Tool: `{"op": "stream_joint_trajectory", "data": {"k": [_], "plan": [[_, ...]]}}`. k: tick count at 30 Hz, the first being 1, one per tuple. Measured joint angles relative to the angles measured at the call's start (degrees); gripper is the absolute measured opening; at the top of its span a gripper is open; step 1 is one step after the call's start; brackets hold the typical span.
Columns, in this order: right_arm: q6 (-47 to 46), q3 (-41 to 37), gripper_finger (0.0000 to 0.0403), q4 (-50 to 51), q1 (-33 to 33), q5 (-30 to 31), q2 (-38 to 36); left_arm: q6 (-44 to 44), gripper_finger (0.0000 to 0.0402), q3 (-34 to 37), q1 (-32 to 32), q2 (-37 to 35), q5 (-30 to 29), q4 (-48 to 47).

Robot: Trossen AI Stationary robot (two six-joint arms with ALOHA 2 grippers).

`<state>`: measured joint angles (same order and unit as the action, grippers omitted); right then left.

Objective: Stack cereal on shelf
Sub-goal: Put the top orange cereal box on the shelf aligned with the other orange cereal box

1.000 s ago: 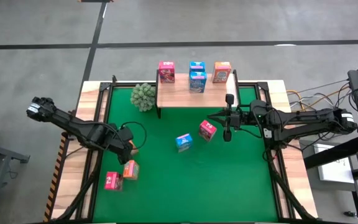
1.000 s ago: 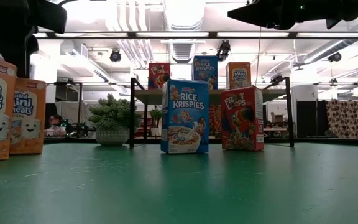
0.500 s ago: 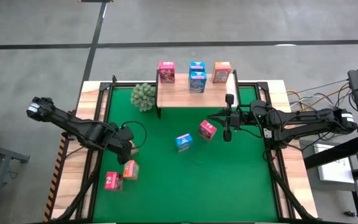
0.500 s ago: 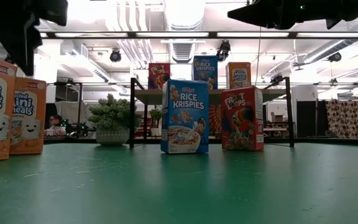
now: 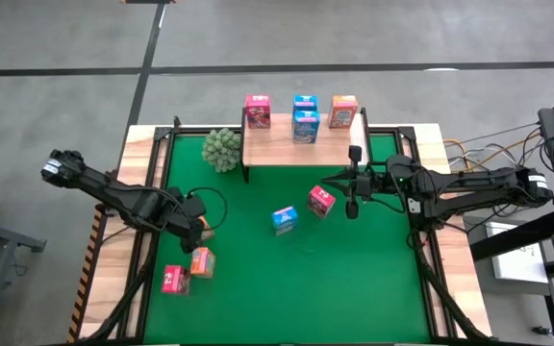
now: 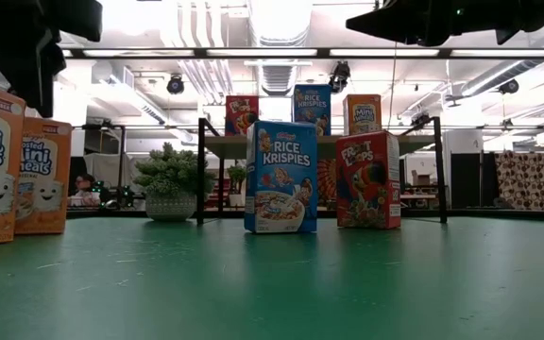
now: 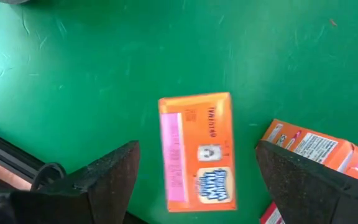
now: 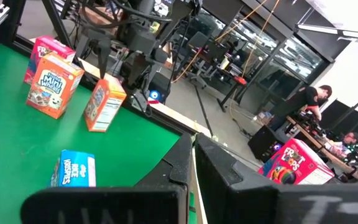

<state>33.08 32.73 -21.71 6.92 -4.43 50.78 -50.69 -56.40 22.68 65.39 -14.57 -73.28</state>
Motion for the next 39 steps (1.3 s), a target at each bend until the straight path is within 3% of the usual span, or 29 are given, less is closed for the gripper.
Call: {"op": "stream_joint_trajectory", "data": {"k": [17,30,39], "plan": [[0.1,0.0,0.0013,0.1,0.0,0.0,0.0,-0.8,0.03,6.1,0.0,0.0,-1.4,3.9],[0.0,0.0,0.0013,0.3,0.0,0.0,0.0,-0.9,0.0213,6.2,0.0,0.0,-0.9,3.8],[-0.9,0.0,0.0013,1.1,0.0,0.0,-0.9,-0.3,0.0178,0.2,0.0,0.0,-0.8,3.7]]}}
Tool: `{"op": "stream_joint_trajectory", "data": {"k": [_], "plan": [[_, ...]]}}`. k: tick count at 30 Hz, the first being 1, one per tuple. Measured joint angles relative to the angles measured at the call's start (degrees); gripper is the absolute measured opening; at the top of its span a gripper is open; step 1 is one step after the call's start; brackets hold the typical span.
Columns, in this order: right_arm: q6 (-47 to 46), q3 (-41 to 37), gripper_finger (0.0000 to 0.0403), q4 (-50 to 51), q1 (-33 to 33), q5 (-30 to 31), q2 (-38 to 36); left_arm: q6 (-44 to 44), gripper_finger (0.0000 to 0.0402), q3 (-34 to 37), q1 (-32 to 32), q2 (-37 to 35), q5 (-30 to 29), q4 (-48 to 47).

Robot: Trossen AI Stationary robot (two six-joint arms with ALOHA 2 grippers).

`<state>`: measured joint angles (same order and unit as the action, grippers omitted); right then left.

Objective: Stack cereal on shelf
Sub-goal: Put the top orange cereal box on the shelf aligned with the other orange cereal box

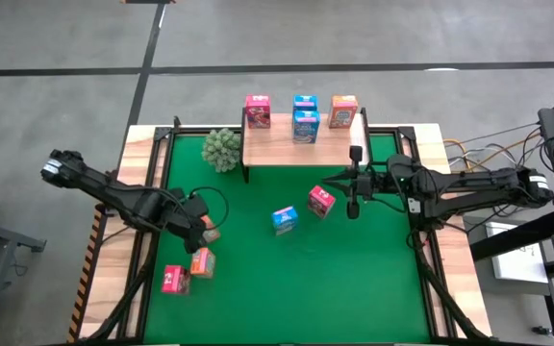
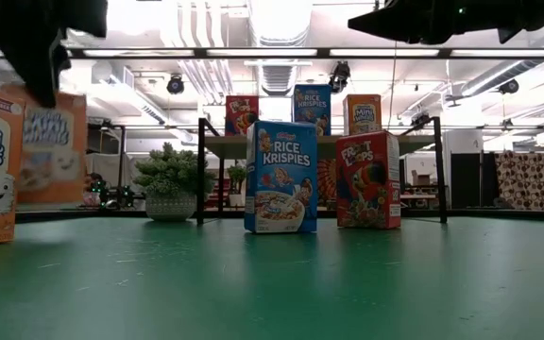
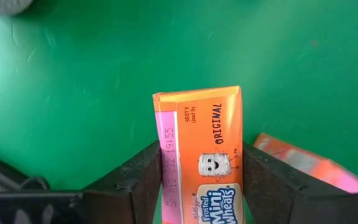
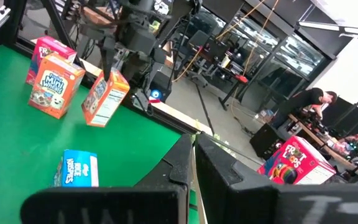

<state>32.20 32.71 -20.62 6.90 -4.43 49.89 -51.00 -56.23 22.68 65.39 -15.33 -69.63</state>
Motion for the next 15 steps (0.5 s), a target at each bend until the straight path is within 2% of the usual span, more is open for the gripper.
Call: {"op": "stream_joint_trajectory", "data": {"k": [5,9,15], "plan": [[-2.2,0.0,0.0013,4.2,0.0,0.0,-3.7,2.5,0.0175,-4.5,0.0,0.0,-2.3,-0.1],[-3.7,0.0,0.0013,8.5,-0.2,0.0,-7.1,6.7,0.0175,-8.2,0.0,0.0,-7.8,2.2],[-4.7,-1.8,0.0013,10.1,-1.0,-0.1,-11.4,21.9,0.0175,-14.1,-0.8,0.0,-14.6,14.5]]}}
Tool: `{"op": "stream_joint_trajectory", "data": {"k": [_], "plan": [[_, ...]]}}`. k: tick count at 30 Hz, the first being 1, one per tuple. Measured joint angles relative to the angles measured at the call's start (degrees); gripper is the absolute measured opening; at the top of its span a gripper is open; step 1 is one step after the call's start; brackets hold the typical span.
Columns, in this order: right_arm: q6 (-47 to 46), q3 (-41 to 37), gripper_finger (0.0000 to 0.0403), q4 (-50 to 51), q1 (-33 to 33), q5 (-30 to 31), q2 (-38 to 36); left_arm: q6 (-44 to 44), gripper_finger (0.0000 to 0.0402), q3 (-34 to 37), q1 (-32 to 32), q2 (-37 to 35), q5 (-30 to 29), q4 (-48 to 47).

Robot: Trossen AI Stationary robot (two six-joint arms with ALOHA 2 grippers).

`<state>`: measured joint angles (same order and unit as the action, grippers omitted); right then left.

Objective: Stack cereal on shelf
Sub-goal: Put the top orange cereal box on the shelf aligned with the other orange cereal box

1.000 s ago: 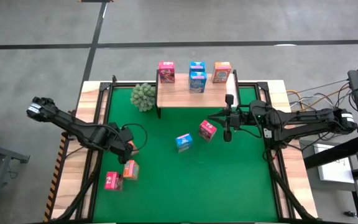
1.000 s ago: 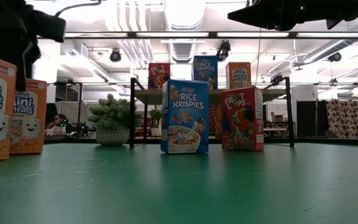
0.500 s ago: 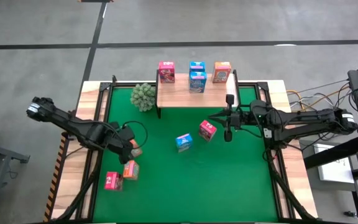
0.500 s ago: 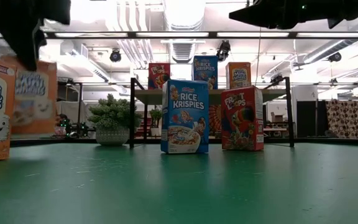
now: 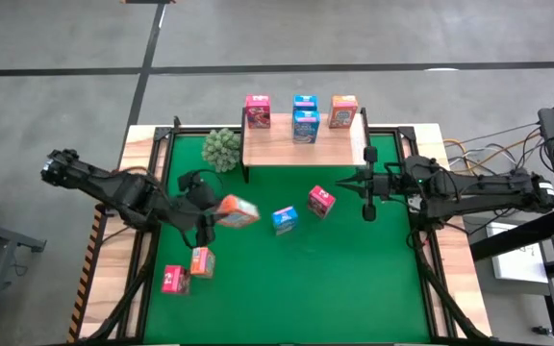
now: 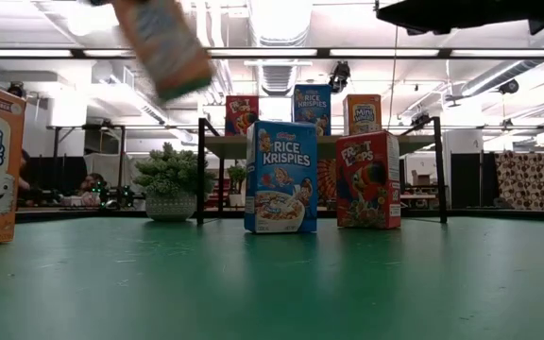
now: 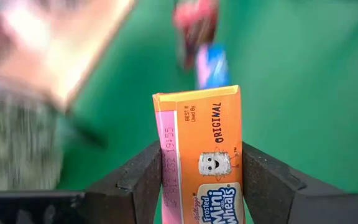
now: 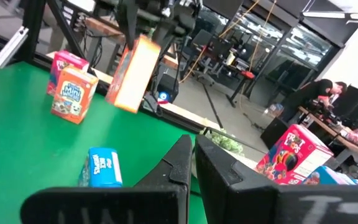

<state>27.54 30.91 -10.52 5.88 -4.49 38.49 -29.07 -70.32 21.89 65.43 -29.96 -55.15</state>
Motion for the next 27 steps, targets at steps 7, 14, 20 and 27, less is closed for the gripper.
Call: {"op": "stream_joint_trajectory", "data": {"k": [7,14,20,27], "plan": [[0.8,-2.7,0.0013,-0.5,-2.6,-0.6,-4.6,22.8,0.0175,-4.7,-3.4,0.0,-1.2,16.4],[2.3,-5.2,0.0013,-0.5,-4.6,-0.8,-9.2,37.7,0.0175,-3.9,-7.3,0.0,-1.1,30.5],[1.9,-7.2,0.0013,-0.5,-4.6,-2.1,-13.3,43.0,0.0175,-3.9,-10.7,2.2,-1.0,38.6],[0.9,-8.1,0.0013,1.0,-4.6,-2.1,-16.7,48.2,0.0175,-3.9,-14.7,7.1,-0.8,45.9]]}}
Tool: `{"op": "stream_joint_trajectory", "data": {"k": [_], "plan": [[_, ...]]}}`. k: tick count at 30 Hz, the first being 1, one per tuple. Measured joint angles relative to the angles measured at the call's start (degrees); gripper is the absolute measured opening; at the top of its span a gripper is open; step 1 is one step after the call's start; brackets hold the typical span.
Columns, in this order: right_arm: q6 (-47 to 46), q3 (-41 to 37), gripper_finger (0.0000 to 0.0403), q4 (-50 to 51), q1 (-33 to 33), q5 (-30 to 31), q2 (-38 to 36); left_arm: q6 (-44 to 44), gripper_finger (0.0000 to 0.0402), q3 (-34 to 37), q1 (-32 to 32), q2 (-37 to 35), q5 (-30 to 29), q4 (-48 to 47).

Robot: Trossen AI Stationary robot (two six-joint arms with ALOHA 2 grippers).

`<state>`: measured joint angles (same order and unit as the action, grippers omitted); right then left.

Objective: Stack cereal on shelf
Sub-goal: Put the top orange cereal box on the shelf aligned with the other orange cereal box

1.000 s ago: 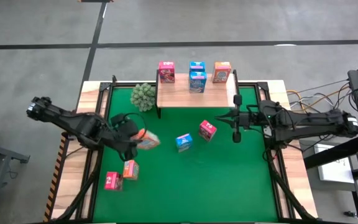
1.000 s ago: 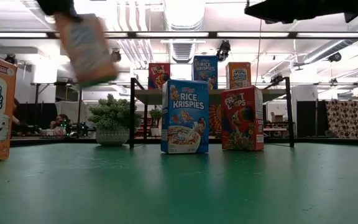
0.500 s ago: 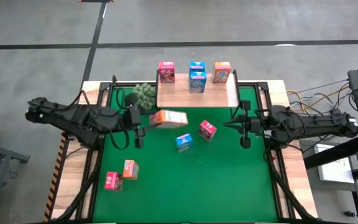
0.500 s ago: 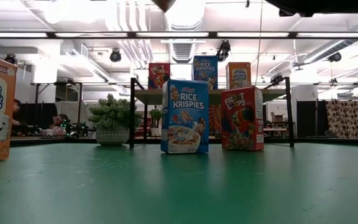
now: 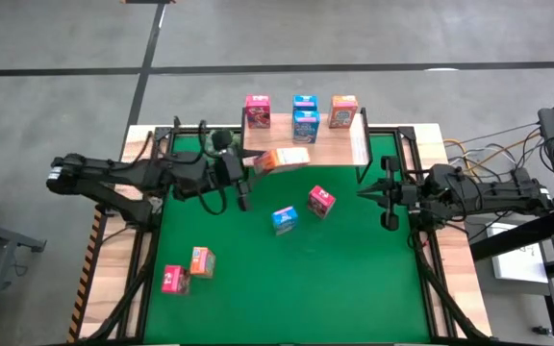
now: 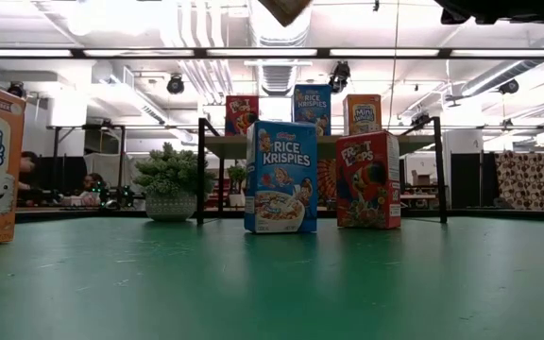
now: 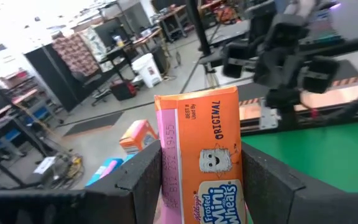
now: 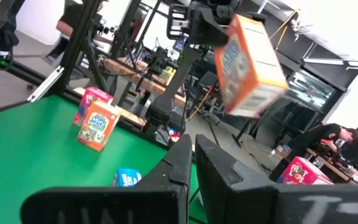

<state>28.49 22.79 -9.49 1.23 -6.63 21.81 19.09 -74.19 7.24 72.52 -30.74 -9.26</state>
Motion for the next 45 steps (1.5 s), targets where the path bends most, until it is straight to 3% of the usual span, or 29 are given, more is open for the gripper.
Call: {"op": "stream_joint_trajectory", "data": {"k": [7,14,26,32,45], "plan": [[0.6,-0.2,0.0013,0.5,0.0,-5.2,-1.9,0.4,0.0175,-0.5,-5.6,5.4,5.9,4.2],[1.5,-0.5,0.0013,0.6,0.0,-5.6,-2.3,1.1,0.0175,-7.7,-9.5,12.8,10.6,2.8],[2.2,-0.5,0.0013,1.3,0.0,-5.6,-2.8,3.4,0.0175,-20.3,-13.8,24.5,11.9,-1.2],[1.7,-0.5,0.0013,1.8,0.0,-5.6,-3.6,3.4,0.0175,-23.8,-16.3,29.0,15.2,-0.8],[1.5,-0.5,0.0013,2.8,0.0,-5.4,-4.2,3.5,0.0175,-29.5,-17.1,37.1,16.6,0.7]]}}
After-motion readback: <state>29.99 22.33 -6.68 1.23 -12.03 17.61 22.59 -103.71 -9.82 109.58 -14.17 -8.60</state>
